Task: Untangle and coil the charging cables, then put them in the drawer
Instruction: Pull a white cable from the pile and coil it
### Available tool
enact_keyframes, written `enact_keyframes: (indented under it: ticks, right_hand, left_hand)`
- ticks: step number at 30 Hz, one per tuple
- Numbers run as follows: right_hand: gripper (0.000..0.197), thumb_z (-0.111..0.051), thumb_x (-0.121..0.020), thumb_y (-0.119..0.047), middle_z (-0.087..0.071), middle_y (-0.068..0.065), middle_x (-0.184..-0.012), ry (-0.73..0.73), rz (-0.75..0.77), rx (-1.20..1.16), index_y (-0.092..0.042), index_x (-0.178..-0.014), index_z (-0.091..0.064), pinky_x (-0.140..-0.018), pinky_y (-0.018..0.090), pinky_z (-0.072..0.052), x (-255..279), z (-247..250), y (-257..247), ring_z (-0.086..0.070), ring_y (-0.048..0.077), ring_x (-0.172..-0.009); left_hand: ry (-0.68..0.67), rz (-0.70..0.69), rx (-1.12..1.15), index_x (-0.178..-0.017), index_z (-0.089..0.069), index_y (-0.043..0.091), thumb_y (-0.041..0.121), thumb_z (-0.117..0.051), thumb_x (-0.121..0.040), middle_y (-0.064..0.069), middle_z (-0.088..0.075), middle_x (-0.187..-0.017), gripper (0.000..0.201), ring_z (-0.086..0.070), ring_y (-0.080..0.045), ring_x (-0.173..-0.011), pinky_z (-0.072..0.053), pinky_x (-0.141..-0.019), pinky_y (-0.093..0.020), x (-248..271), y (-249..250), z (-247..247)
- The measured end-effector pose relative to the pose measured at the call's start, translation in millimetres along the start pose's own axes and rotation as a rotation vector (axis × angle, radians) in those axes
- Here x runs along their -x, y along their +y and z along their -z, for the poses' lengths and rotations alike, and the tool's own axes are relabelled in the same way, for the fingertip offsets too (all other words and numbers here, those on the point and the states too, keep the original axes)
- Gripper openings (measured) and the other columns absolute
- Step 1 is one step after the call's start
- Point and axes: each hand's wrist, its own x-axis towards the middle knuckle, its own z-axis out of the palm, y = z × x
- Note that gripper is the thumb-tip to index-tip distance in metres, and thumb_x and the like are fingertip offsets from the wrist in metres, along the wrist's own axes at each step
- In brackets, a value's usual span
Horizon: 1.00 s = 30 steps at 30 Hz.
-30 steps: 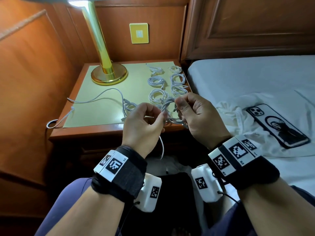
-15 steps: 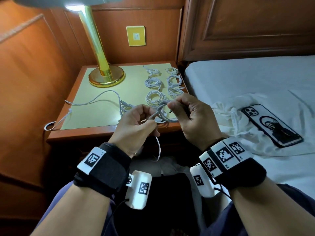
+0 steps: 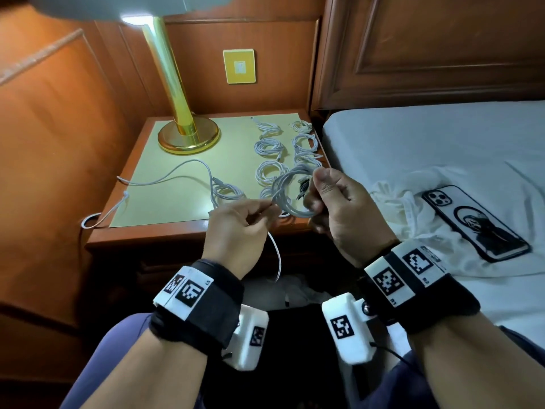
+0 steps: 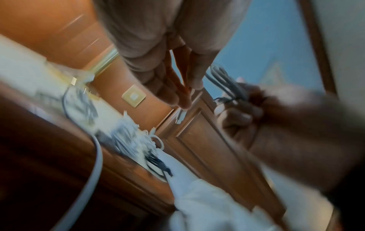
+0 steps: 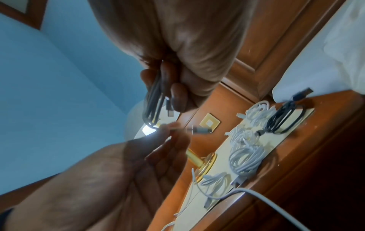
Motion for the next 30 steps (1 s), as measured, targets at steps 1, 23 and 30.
enact_keyframes:
  ticks: [1,23,30]
  right_hand:
    - [0.033,-0.041,-0.107,-0.030,-0.044,-0.007,-0.058,-0.021,-0.014,-0.037,-0.016,-0.077,-0.044,-0.050,0.031,-0.026,1,-3,1,-0.034,0.012,-0.054]
    - [0.040,-0.046,-0.088,-0.060,-0.060,-0.007,-0.066,0.088,0.086,0.427,-0.022,-0.083,-0.059,-0.049,0.024,-0.044,0,-3,15,-0.053,0.007,-0.043]
    - [0.043,-0.054,-0.084,-0.059,-0.057,-0.001,-0.064,0.011,-0.047,0.254,-0.016,-0.081,-0.061,-0.046,0.025,-0.044,-3,2,8,-0.052,0.012,-0.047]
  left_hand:
    - [-0.021,0.041,0.145,-0.094,-0.081,0.015,0.011,-0.072,-0.091,-0.004,-0.078,-0.089,0.010,-0.073,-0.024,-0.093,-0.056,-0.094,-0.042,2,4,-2]
    - [-0.227,0.284,0.796,-0.062,-0.066,0.018,0.004,-0.052,-0.079,-0.001,-0.061,-0.071,0.026,-0.056,-0.016,-0.069,-0.037,-0.066,-0.031,6,17,-5]
    - [-0.272,0.194,0.598,-0.080,-0.066,0.009,0.011,-0.058,-0.076,-0.002,-0.064,-0.076,0.009,-0.058,-0.014,-0.074,-0.044,-0.063,-0.025,5,9,-3]
